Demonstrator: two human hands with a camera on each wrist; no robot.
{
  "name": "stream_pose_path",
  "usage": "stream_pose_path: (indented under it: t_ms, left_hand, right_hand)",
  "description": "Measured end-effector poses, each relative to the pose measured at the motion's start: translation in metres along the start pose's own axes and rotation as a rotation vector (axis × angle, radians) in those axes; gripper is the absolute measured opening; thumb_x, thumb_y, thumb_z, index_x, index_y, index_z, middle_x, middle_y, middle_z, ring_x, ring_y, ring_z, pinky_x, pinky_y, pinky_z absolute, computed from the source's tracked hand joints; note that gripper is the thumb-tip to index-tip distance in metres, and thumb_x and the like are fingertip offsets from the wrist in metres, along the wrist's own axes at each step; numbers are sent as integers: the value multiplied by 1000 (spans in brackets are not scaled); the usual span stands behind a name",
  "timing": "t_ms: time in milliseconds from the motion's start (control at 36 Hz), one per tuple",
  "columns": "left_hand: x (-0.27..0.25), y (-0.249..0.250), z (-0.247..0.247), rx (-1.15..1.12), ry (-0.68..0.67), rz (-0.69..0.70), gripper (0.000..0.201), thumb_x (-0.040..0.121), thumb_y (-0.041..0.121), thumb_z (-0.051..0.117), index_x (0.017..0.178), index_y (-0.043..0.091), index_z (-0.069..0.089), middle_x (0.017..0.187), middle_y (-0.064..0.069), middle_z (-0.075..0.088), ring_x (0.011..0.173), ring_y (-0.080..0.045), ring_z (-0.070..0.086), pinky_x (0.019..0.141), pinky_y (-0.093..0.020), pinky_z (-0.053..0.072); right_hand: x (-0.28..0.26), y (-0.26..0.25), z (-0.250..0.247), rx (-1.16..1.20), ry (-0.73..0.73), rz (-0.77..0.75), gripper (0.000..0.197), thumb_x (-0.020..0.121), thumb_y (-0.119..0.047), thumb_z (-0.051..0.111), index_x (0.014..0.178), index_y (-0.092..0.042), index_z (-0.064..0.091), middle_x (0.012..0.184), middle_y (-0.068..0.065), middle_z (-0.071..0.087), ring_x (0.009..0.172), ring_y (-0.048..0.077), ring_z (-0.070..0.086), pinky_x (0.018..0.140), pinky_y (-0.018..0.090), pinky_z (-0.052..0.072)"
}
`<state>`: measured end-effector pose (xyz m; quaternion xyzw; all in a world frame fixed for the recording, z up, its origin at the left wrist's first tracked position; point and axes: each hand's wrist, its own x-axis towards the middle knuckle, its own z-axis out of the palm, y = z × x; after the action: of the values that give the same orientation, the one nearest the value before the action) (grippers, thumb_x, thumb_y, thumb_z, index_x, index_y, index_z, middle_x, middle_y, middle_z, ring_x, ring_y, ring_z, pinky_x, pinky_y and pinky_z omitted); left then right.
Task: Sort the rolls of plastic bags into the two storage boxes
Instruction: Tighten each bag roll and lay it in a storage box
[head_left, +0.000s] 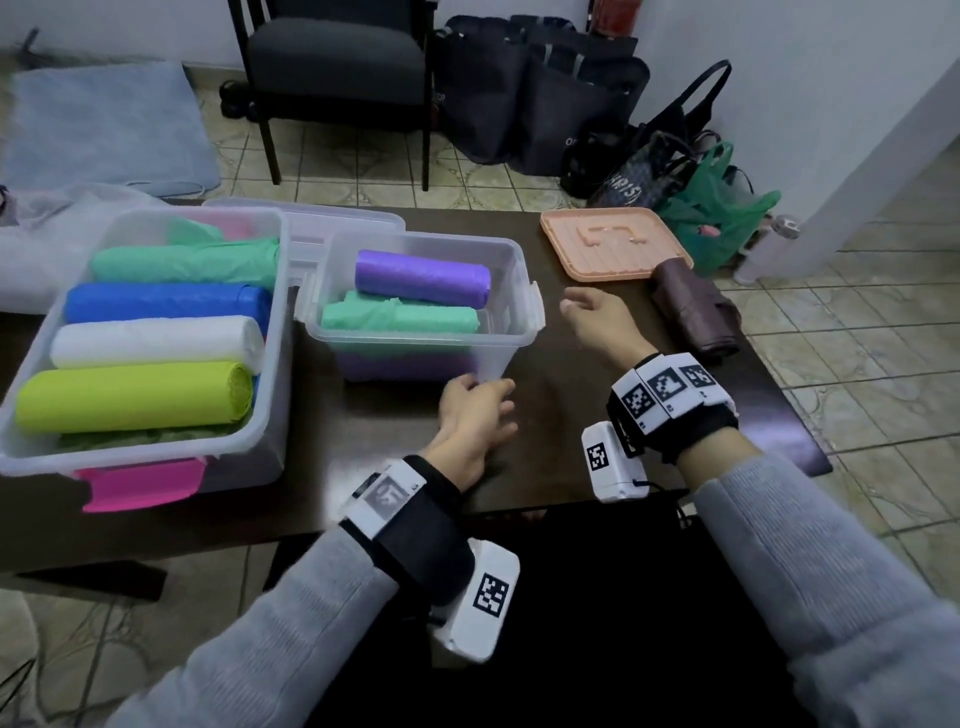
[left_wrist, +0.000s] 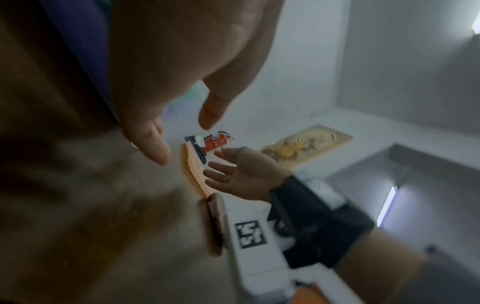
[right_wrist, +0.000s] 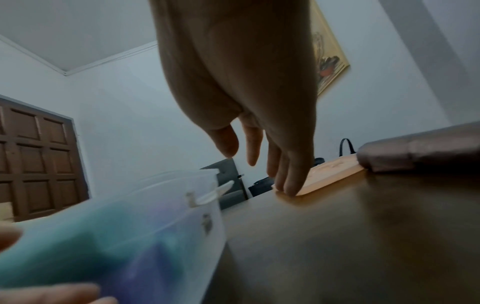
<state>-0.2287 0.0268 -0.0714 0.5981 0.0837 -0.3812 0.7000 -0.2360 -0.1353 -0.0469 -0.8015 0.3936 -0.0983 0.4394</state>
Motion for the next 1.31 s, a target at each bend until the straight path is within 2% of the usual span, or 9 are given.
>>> stream_pose_path:
  t_ms: [83, 139, 222, 361, 556, 750, 889, 1111, 1305]
  left_hand:
    - [3, -17, 21, 512, -69, 210, 54, 93, 25, 55, 141, 9, 35, 136, -8, 49, 123, -21, 48, 103, -32, 39]
    - [5, -28, 33, 867, -133, 362, 59, 94, 32, 51, 144, 9, 28, 148, -10, 35, 137, -23, 33, 113, -33, 26]
    - [9, -45, 50, 1244, -156, 544, 65, 98, 36, 42, 149, 7, 15, 156, -14, 17, 145, -27, 11, 119, -36, 10]
    - [18, -69, 67, 1484, -120, 578, 66, 99, 45, 31, 151, 12, 6, 158, -15, 2, 146, -29, -3, 117, -40, 1]
    - [31, -93, 72, 1620, -68, 639, 69, 98, 54, 22, 151, 15, 3, 158, -14, -5, 146, -29, -8, 117, -42, -3]
    - [35, -102, 72, 1671, 5, 733, 63, 98, 51, 23, 151, 20, 13, 159, -11, 5, 147, -27, -1, 117, -44, 0]
    - [34, -102, 71, 1649, 9, 743, 62, 98, 50, 23, 151, 19, 13, 159, -11, 5, 147, -27, -1, 117, -44, -1]
    - [32, -102, 72, 1645, 19, 741, 62, 98, 50, 24, 151, 19, 14, 159, -11, 6, 147, -27, -1, 117, -44, -1]
    - [33, -102, 73, 1674, 26, 732, 63, 97, 51, 24, 151, 20, 14, 159, -11, 6, 147, -26, -1, 116, -45, -1]
  right_hand:
    - [4, 20, -21, -45, 100, 9, 36, 95, -20, 51, 130, -11, 54, 128, 9, 57, 114, 21, 55, 97, 28, 41]
    - [8, 32, -37, -74, 159, 15, 34, 95, -18, 51, 127, -9, 55, 126, 10, 59, 116, 22, 55, 98, 27, 39]
    - [15, 51, -60, -149, 237, 29, 33, 94, -15, 51, 125, -6, 57, 125, 12, 60, 117, 23, 54, 96, 25, 37]
    - [38, 78, -89, -324, 361, 104, 36, 91, -16, 49, 124, -8, 58, 132, 19, 52, 124, 34, 47, 104, 36, 36]
    - [68, 104, -108, -491, 466, 218, 39, 94, -21, 48, 130, -7, 48, 139, 17, 41, 130, 33, 36, 104, 37, 32]
    - [87, 108, -106, -469, 478, 337, 44, 95, -27, 50, 134, -7, 43, 141, 15, 42, 132, 30, 36, 105, 37, 31]
    - [93, 117, -104, -428, 337, 389, 45, 99, -24, 41, 140, -7, 34, 140, 17, 43, 129, 32, 42, 105, 41, 36]
    - [87, 110, -109, -544, 187, 340, 58, 93, -38, 54, 136, -3, 38, 140, 18, 42, 127, 33, 43, 105, 39, 35]
    - [65, 104, -104, -503, 83, 196, 68, 83, -32, 69, 136, -4, 37, 137, 17, 45, 123, 33, 46, 99, 37, 39]
